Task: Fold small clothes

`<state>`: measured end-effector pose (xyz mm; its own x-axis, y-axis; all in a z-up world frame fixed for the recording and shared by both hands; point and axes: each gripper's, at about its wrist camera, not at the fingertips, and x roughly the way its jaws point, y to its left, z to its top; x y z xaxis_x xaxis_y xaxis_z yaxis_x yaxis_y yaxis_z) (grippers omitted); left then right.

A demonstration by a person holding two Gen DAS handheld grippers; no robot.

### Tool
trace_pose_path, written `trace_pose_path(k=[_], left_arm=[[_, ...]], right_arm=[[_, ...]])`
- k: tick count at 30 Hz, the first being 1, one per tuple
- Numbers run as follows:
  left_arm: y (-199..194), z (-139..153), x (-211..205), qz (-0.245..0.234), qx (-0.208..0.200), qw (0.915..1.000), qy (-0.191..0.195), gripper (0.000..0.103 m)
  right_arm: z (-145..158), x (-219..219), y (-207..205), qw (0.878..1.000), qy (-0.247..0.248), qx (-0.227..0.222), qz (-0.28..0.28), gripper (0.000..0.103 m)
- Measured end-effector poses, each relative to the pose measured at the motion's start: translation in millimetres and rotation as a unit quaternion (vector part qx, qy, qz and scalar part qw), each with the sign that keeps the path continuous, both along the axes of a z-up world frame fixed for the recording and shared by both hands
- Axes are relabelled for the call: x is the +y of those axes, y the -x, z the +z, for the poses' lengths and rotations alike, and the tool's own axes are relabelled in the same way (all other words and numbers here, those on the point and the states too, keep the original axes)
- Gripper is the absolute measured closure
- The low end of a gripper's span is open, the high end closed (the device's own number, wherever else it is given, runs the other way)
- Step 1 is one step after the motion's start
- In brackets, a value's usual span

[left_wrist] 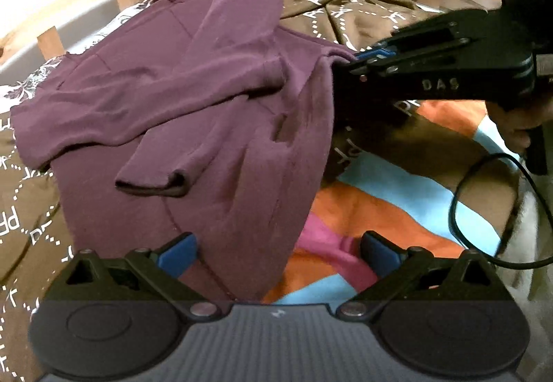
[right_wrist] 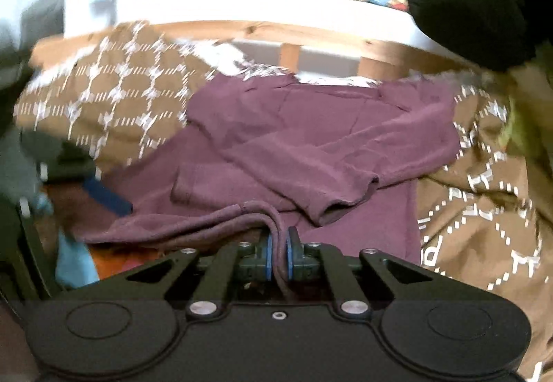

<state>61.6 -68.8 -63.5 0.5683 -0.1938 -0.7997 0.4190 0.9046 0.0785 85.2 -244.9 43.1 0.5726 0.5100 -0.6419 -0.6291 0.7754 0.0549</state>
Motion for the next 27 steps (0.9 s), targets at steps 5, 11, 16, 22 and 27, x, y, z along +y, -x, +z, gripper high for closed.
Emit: trace_pose_path(k=[5,11,16,22,27], left_arm=[[-8,0,5,0.052,-0.031,0.9958,-0.068,0.001],[-14,18,33,0.117,-0.059,0.9889,-0.069,0.002],[-27,36,56,0.149,-0.077,0.9848,-0.047,0.003],[-65,28,77,0.184,-0.04,0.9821,0.01,0.003],[-75,14,106,0.211,0.018,0.9714,0.107,0.003]], right_arm=[[-4,-11,-7,0.998,-0.037,0.042,-0.026,0.096],[-7,-20,-14,0.994,-0.061,0.078,-0.045,0.096],[-19,-26,-15,0.988,-0.065,0.125,-0.066,0.095],[-23,-31,-16,0.986,-0.061,0.13,-0.08,0.09],[-31,-40,-20,0.98,-0.073,0.155,-0.101,0.083]])
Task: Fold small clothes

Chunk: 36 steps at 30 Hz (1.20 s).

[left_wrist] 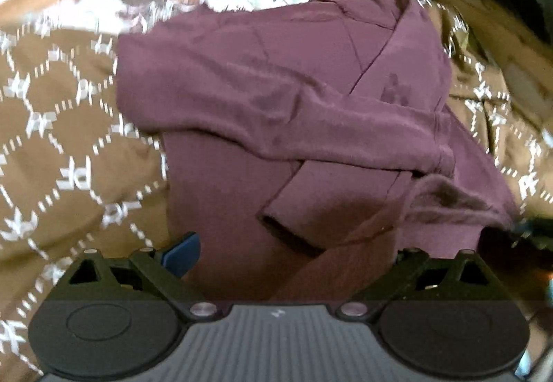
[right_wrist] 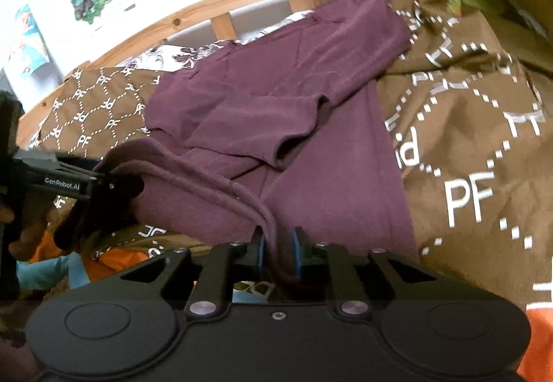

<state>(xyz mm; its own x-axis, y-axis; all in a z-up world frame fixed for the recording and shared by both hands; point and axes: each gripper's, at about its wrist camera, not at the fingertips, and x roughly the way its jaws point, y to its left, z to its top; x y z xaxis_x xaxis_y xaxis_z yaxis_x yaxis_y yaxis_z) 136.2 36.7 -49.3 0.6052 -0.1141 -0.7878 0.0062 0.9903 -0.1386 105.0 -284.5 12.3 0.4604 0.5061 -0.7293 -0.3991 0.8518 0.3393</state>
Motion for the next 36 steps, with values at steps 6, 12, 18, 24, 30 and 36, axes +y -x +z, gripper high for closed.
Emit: trace_pose_path(k=[6,12,18,24,30,36], left_arm=[[18,6,3,-0.023,-0.011,0.9996,-0.015,0.003],[52,6,-22,-0.069,-0.025,0.9882,-0.134,0.003],[82,2,-34,-0.082,-0.044,0.9708,-0.221,0.019],[98,9,-32,-0.085,-0.073,0.9692,-0.22,0.073],[109,18,-38,-0.077,-0.105,0.9655,-0.226,0.098],[132,47,-30,-0.055,-0.142,0.969,-0.195,0.1]], right_arm=[[-3,-5,-4,1.0,-0.016,0.018,-0.012,0.08],[-1,-1,0,1.0,0.005,0.001,-0.007,0.075],[7,17,17,0.989,0.119,-0.082,0.043,0.062],[9,32,44,0.956,0.229,-0.148,0.106,0.048],[-3,39,55,0.929,0.294,-0.147,0.167,0.063],[25,38,68,0.927,0.276,-0.19,0.17,0.098]])
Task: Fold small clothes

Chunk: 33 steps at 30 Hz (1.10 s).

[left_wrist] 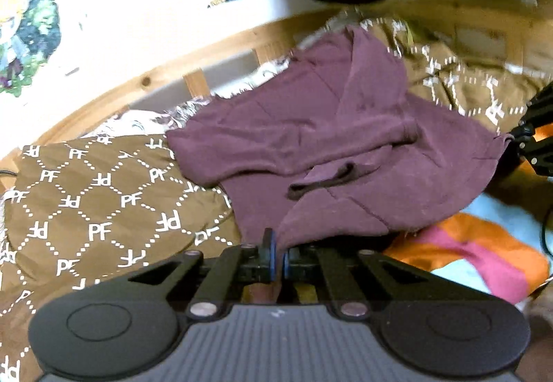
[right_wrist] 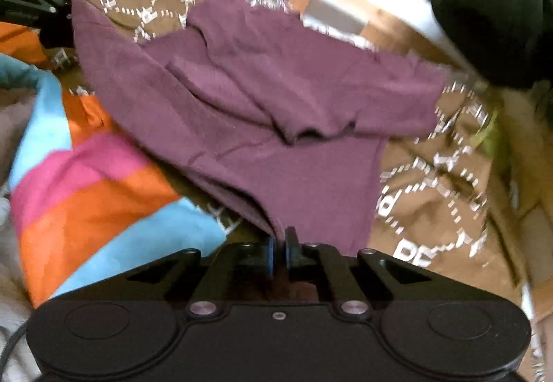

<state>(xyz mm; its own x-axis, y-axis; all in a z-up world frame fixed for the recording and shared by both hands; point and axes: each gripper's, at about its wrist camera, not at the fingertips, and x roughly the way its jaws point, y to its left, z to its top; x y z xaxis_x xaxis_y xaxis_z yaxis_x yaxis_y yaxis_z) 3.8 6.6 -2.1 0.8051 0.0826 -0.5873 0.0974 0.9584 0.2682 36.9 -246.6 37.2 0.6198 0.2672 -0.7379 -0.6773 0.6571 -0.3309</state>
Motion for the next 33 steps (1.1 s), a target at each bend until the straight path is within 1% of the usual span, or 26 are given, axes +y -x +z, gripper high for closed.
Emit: trace_pose_path(k=[2,3,6,8,11,13,14,17,20,22,24,26,28,31,33], left_arm=[[7,11,7,0.007,-0.005,0.9998,0.019,0.1],[11,17,12,0.012,-0.008,0.9993,0.035,0.1],[23,34,23,0.018,-0.021,0.9975,0.065,0.1],[34,45,28,0.016,-0.03,0.9966,0.075,0.1],[51,60,37,0.003,-0.034,0.9963,0.08,0.1],[63,70,44,-0.009,-0.023,0.9959,0.087,0.1],[69,73,46,-0.012,-0.018,0.9953,0.094,0.1],[81,82,56,-0.016,0.005,0.9929,0.118,0.1],[87,88,64,-0.022,0.025,0.9899,0.138,0.099],[82,91,68,-0.023,0.031,0.9888,0.144,0.099],[71,95,69,-0.025,0.032,0.9894,0.14,0.099],[56,103,68,-0.027,0.031,0.9908,0.129,0.099],[34,112,66,-0.027,0.03,0.9933,0.108,0.099],[-8,123,65,-0.008,0.034,0.9959,0.083,0.099],[-37,127,64,0.003,0.039,0.9971,0.066,0.098]], right_arm=[[17,-3,5,1.0,-0.02,0.0,-0.007,0.098],[26,-5,7,0.999,-0.031,-0.001,-0.011,0.098],[56,-9,19,0.998,-0.066,-0.012,-0.014,0.098],[73,-8,27,0.997,-0.076,-0.022,-0.009,0.098],[96,-7,43,0.996,-0.086,-0.016,0.004,0.099],[110,-10,54,0.996,-0.092,0.007,0.011,0.099],[118,-13,58,0.994,-0.1,0.029,0.012,0.099],[139,-18,67,0.988,-0.128,0.083,0.016,0.099],[153,-18,76,0.982,-0.141,0.126,0.029,0.099],[157,-14,76,0.981,-0.134,0.138,0.036,0.099],[158,-10,72,0.983,-0.121,0.132,0.041,0.099],[159,-5,59,0.986,-0.106,0.118,0.043,0.099],[159,0,41,0.99,-0.089,0.092,0.049,0.099],[157,7,4,0.995,-0.062,0.061,0.053,0.099],[156,12,-28,0.997,-0.044,0.039,0.054,0.098]])
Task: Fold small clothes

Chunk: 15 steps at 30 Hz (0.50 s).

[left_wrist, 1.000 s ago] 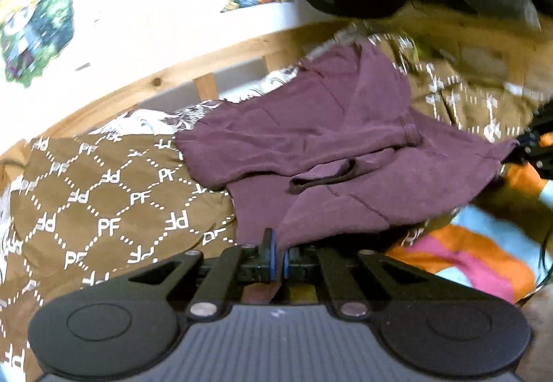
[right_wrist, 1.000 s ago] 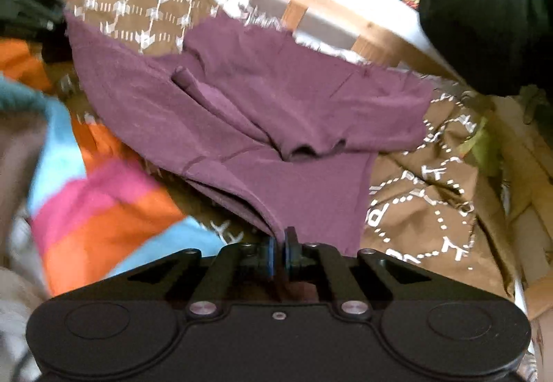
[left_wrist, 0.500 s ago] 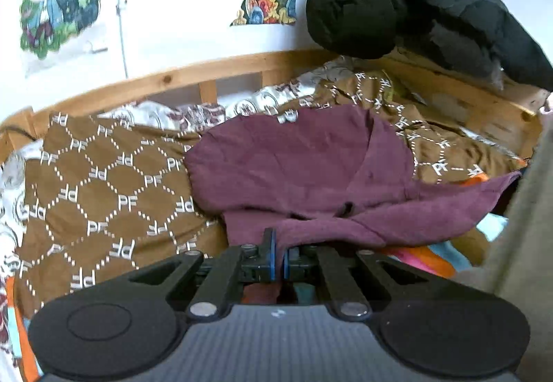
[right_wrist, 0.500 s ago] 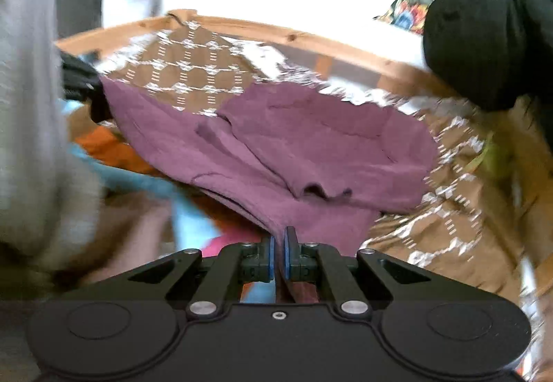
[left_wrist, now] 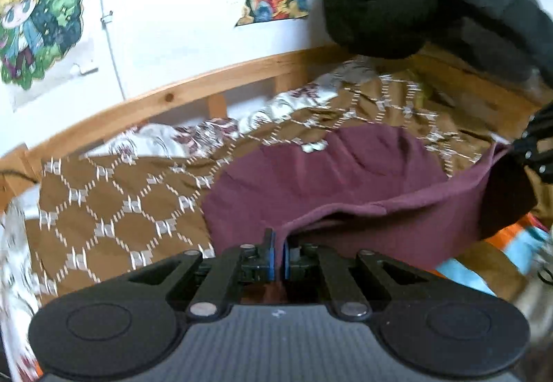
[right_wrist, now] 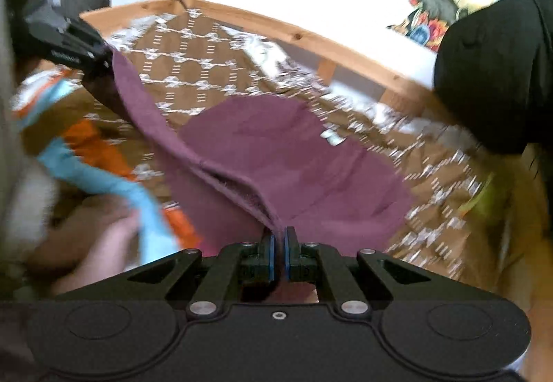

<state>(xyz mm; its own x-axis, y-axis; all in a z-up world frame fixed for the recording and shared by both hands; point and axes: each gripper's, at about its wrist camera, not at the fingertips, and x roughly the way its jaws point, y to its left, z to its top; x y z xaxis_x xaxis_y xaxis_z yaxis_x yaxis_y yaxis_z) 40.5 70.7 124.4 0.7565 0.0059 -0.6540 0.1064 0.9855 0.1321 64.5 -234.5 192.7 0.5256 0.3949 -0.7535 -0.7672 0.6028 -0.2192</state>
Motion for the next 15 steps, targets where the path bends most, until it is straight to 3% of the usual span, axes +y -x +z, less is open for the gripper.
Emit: trace_pose_path(k=[3,7,15], left_arm=[[-50,-2,1,0.014,0.013,0.9994,-0.029,0.098],[-120,-16,13,0.036,0.023,0.9984,-0.037,0.098],[-224,-76,39,0.059,0.035,0.9976,0.0,0.098]], right_arm=[[-6,8,-46,1.0,0.013,-0.027,0.0,0.098],[-24,27,-107,0.998,0.026,-0.052,-0.01,0.098],[-90,46,-210,0.997,-0.001,-0.047,-0.066,0.098]])
